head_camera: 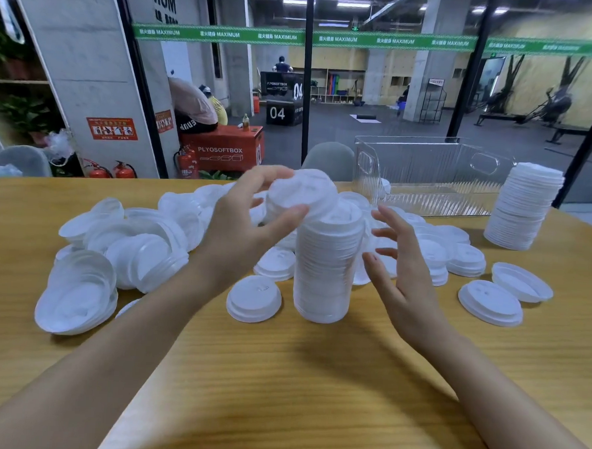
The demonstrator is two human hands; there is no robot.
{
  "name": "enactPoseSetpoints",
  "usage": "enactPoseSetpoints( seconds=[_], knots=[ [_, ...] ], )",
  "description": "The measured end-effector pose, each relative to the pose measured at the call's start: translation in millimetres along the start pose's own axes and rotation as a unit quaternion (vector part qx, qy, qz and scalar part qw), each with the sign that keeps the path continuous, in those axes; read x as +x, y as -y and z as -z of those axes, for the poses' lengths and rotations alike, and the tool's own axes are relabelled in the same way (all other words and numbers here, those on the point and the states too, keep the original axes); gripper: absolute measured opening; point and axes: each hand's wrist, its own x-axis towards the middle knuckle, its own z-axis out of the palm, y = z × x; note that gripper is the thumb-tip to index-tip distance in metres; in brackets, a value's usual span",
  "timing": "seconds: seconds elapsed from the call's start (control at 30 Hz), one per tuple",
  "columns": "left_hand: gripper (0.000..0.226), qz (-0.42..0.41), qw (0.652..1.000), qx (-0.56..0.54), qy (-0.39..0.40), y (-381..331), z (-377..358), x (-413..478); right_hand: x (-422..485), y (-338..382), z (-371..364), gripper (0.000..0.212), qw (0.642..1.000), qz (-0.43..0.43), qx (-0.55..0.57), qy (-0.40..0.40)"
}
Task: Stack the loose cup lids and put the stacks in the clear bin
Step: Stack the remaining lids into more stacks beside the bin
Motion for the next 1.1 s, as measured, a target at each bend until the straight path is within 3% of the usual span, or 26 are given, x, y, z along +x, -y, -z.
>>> enactPoseSetpoints(
  seconds=[0.5, 0.67, 0.83, 0.93, 1.1],
  knots=[
    [0.038, -0.003, 0.995, 0.033, 0.089, -1, -27, 12, 1, 1, 2, 0.051, 1.0, 0.01, -0.003, -0.007],
    [0.045, 0.001, 0.994, 0.043, 0.096, 1, -26, 10, 1, 2, 4, 0.055, 0.999, 0.033, -0.026, -0.003],
    [0.041, -0.099, 0.991, 0.088, 0.02, 10, -24, -5, 2, 4, 3, 0.055, 0.991, 0.096, -0.091, 0.012],
    [0.043, -0.135, 0.979, 0.148, 0.02, 22, -24, -12, 2, 4, 3, 0.052, 0.988, 0.098, -0.115, 0.024],
    [0.07, -0.149, 0.961, 0.229, 0.041, 28, -26, -24, 2, 6, 4, 0.059, 0.987, 0.1, -0.128, 0.011]
  ],
)
